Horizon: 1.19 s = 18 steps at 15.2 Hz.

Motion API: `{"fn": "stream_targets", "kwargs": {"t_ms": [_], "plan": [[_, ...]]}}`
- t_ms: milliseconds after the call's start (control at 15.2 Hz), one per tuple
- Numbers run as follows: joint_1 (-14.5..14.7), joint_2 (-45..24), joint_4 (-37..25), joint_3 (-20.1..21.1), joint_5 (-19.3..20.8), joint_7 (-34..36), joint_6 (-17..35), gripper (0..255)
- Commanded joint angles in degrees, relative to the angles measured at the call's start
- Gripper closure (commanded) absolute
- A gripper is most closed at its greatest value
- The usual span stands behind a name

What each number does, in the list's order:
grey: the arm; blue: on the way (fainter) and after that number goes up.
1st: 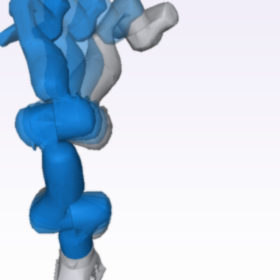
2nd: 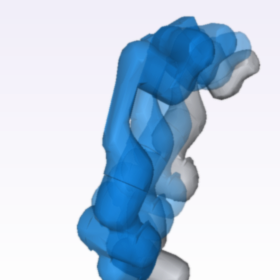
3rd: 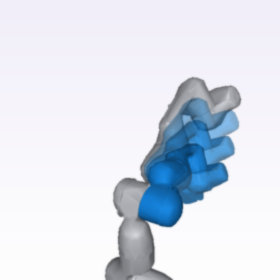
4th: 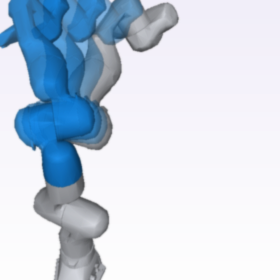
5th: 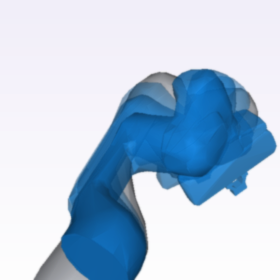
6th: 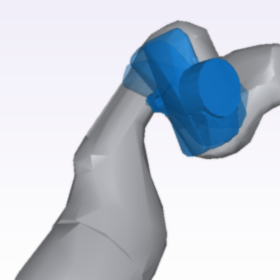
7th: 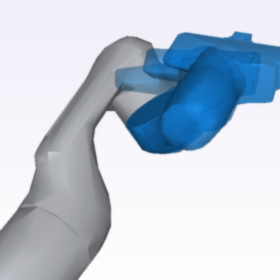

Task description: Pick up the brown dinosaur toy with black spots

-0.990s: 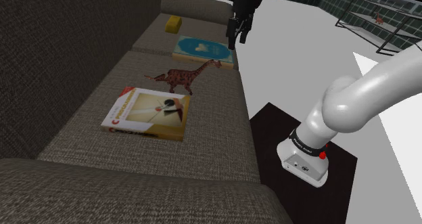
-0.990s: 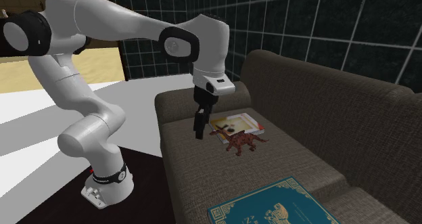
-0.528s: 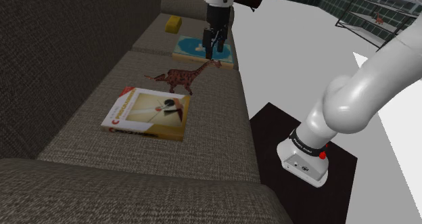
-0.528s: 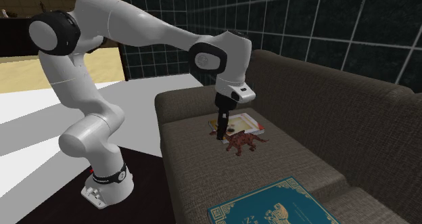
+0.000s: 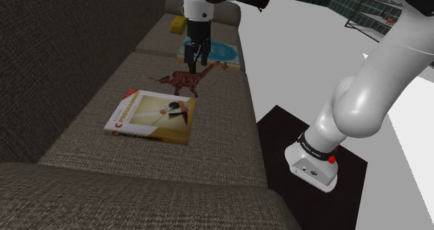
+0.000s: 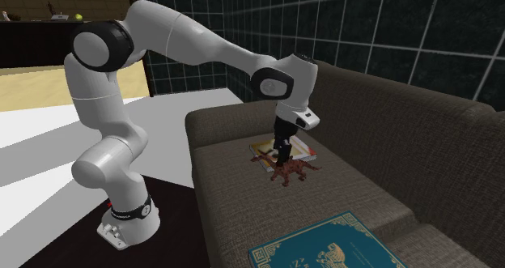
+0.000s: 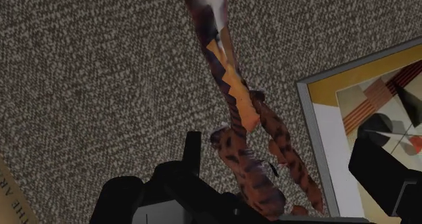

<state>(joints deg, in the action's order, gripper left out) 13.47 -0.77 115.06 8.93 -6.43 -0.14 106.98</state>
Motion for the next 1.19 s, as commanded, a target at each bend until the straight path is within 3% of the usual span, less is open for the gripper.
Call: {"fn": "stream_targets", "kwargs": {"t_ms": [0,462,528,1122], "plan": [[0.1,-1.3,0.0,0.1,0.0,-0.1,1.3,0],[0.2,-2.8,2.6,0.2,0.1,-0.4,5.3,0],[0.2,-2.8,2.6,0.2,0.1,-0.4,5.4,255],[0.2,-2.8,2.6,0.2,0.1,-0.4,5.3,255]]}}
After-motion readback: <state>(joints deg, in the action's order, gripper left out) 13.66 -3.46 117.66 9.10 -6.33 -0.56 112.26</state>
